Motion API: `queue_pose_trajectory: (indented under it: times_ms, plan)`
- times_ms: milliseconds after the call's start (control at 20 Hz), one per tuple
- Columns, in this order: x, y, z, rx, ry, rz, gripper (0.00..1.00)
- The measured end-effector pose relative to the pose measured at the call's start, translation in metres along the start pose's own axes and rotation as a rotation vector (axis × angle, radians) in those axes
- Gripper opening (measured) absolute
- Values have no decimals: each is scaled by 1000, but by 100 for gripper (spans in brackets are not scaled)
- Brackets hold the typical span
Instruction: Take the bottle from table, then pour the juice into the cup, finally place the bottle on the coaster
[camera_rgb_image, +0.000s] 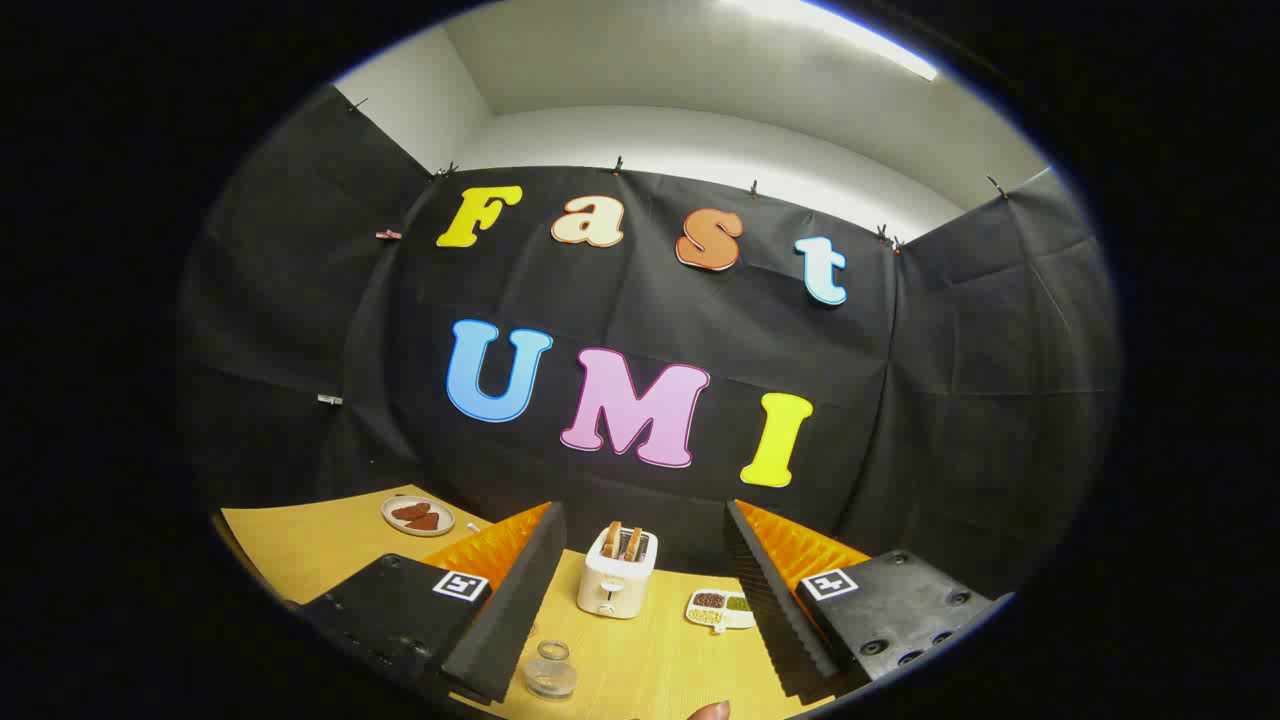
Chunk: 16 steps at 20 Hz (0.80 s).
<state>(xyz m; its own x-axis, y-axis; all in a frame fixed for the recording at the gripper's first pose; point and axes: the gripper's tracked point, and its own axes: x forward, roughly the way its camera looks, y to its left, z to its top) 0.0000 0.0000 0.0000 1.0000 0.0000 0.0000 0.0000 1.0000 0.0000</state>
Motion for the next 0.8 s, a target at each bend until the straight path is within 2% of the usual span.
queue_pose_trajectory:
  times_ms: [800]
  plan:
    - [-2,2,-1,-5,26,4,97]
